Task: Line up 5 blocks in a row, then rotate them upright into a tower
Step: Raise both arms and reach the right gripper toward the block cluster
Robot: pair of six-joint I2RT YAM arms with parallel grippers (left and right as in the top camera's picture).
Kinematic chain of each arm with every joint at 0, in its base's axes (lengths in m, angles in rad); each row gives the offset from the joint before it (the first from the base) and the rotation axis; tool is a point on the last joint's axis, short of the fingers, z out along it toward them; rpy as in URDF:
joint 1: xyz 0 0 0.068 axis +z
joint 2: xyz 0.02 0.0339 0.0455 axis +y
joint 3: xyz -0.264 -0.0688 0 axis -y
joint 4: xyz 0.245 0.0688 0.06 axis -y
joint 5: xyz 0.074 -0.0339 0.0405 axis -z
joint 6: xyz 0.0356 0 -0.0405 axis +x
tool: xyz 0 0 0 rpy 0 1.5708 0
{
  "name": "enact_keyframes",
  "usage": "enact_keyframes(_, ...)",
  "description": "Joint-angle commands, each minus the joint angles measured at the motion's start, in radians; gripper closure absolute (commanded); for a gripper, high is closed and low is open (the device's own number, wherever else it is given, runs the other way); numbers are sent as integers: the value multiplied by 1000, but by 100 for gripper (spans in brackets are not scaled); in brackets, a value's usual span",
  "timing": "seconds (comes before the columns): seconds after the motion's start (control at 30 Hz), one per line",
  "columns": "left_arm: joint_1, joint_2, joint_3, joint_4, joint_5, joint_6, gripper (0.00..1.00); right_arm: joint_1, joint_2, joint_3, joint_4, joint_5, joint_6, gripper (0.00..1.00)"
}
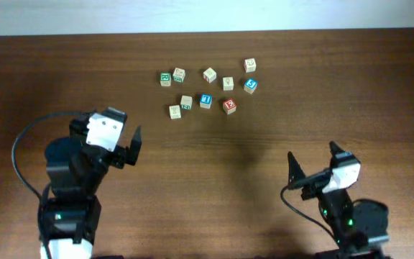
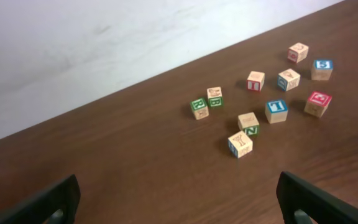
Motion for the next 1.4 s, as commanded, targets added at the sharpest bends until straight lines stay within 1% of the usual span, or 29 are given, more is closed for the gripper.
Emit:
enact_keyframes(0.0,4,61,88,-40,31,-10,1,-7,145,133,-44,-35,14,2)
enact_keyframes(0.07,4,93,124,-67,39,-10,1,-7,238,215,-91,-40,13,2)
enact_keyframes(0.17,4,158,204,-130,45,-10,1,-7,423,392,-192,-76,13,2)
enact_keyframes(0.23,4,200,259,-176,46,-10,1,-7,500,470,-241,-81,13,2)
enact_keyframes(0.33,4,287,377,-295,48,-10,1,-7,673,647,-357,-124,13,2)
enact_keyframes(0.43,4,371,483,-396,48,-9,1,-7,811,787,-459,-128,13,2)
enact_keyframes(0.5,4,439,563,-461,49,-10,1,-7,925,906,-566,-128,13,2)
enact_keyframes(0.53,3,448,568,-462,53,-10,1,-7,958,938,-597,-128,13,2)
enact_keyframes(0.6,2,451,568,-463,55,-13,1,-7,993,957,-603,-127,5,2)
enact_keyframes(0.67,2,451,568,-531,56,-89,1,-6,1008,957,-620,-200,32,2)
enact_keyframes(0.73,2,451,568,-610,137,-145,1,-6,1016,957,-618,-238,32,2)
enact_keyframes(0.77,2,453,566,-630,167,-145,1,-6,1019,957,-610,-249,32,2)
enact_keyframes(0.8,2,455,566,-628,163,-146,1,-5,1030,958,-611,-251,33,2)
enact_keyframes(0.83,2,456,567,-621,154,-169,1,-5,1041,962,-621,-251,37,2)
enact_keyframes(0.9,2,457,569,-603,42,-286,1,6,1099,1023,-694,-236,40,2)
enact_keyframes(0.93,2,457,576,-603,-23,-333,1,27,1173,1102,-766,-204,40,2)
enact_keyframes(0.97,2,463,596,-608,-127,-411,1,56,1259,1198,-836,-154,40,2)
enact_keyframes(1.0,2,472,609,-611,-166,-442,0,77,1316,1259,-871,-123,40,2)
enact_keyframes(1.07,2,531,659,-632,-227,-491,4,143,1502,1452,-941,-41,63,2)
enact_keyframes(1.13,2,601,707,-663,-227,-494,6,173,1586,1513,-931,11,63,0)
enact_keyframes(1.2,2,641,718,-667,-226,-494,6,193,1632,1521,-882,44,63,3)
enact_keyframes(1.23,2,674,718,-660,-225,-494,6,211,1680,1521,-814,50,63,9)
enact_keyframes(1.3,2,685,718,-659,-226,-493,5,225,1728,1520,-749,50,62,17)
enact_keyframes(1.33,2,685,718,-658,-226,-494,5,233,1761,1520,-715,50,62,25)
enact_keyframes(1.37,2,685,718,-656,-225,-494,5,238,1791,1520,-692,50,62,30)
